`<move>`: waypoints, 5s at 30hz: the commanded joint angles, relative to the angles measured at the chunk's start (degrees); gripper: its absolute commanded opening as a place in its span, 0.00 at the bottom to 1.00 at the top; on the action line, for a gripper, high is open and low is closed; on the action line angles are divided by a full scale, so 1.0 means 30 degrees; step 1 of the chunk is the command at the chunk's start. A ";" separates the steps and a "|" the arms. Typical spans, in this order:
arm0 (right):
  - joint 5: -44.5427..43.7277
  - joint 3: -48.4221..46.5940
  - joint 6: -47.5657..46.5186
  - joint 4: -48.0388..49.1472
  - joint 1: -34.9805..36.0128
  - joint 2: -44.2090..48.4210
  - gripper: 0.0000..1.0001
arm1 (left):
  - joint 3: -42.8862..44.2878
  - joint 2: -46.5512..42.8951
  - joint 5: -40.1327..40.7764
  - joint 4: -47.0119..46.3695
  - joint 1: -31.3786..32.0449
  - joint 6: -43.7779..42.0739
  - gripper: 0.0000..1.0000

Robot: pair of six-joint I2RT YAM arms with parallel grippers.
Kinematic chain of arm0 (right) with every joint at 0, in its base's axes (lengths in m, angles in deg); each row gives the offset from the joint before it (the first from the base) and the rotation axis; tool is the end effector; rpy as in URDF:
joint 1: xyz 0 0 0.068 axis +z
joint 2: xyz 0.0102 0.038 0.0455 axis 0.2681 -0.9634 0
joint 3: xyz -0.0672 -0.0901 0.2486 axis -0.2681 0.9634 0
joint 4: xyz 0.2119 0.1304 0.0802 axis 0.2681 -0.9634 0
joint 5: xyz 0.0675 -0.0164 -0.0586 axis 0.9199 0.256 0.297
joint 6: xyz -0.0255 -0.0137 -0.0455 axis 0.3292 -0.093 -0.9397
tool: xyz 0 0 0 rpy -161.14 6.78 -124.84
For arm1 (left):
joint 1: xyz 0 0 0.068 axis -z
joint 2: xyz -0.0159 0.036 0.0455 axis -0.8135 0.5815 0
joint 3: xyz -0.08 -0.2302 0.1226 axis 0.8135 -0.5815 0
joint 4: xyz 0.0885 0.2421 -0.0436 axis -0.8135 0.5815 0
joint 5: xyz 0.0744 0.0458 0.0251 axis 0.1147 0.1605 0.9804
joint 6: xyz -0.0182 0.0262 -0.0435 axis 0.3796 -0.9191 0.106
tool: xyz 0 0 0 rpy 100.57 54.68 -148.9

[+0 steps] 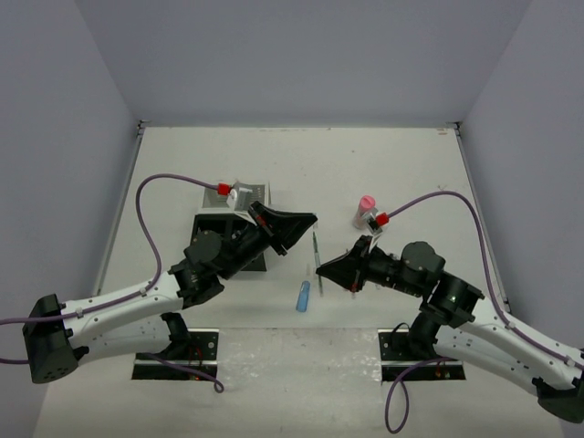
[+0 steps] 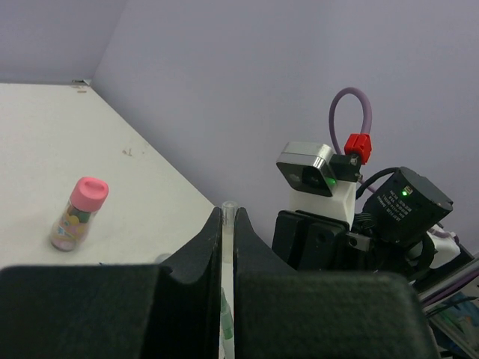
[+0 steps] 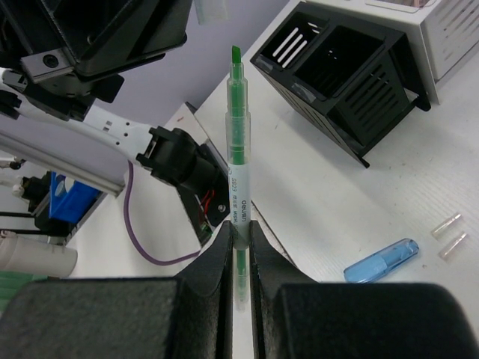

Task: Sort the stationery into containers
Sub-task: Close the pen cap on the pen.

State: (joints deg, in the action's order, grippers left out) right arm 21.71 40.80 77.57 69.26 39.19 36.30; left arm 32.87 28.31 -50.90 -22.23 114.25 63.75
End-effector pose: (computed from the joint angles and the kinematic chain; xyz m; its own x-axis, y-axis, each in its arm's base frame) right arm 0.0830 0.1296 0.3073 -0.6201 0.1569 -0.7686 -0.6761 0.3901 0.6251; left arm 0.1187 -0.1958 0.3376 -0.3956 -0.5504 -0.7353 0.7115 0.3225 -0.6243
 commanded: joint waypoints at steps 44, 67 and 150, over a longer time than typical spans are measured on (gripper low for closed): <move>-0.0553 -0.1162 0.0072 -0.0283 0.0027 -0.0417 0.00 | -0.0567 -0.0091 0.1402 -0.1215 0.0102 0.0461 0.00; -0.0692 -0.1702 0.0074 -0.0954 0.0034 -0.0414 0.00 | -0.0480 0.0057 0.1271 -0.1079 0.0102 0.0732 0.00; 0.0888 -0.3836 -0.1350 0.1438 0.0034 -0.4298 0.00 | 0.2354 0.0057 -0.0138 0.2710 0.0102 -0.1098 0.46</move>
State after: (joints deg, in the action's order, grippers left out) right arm 22.45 29.10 73.66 72.01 39.19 23.06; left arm 34.94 29.47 -54.79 -18.18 114.25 65.17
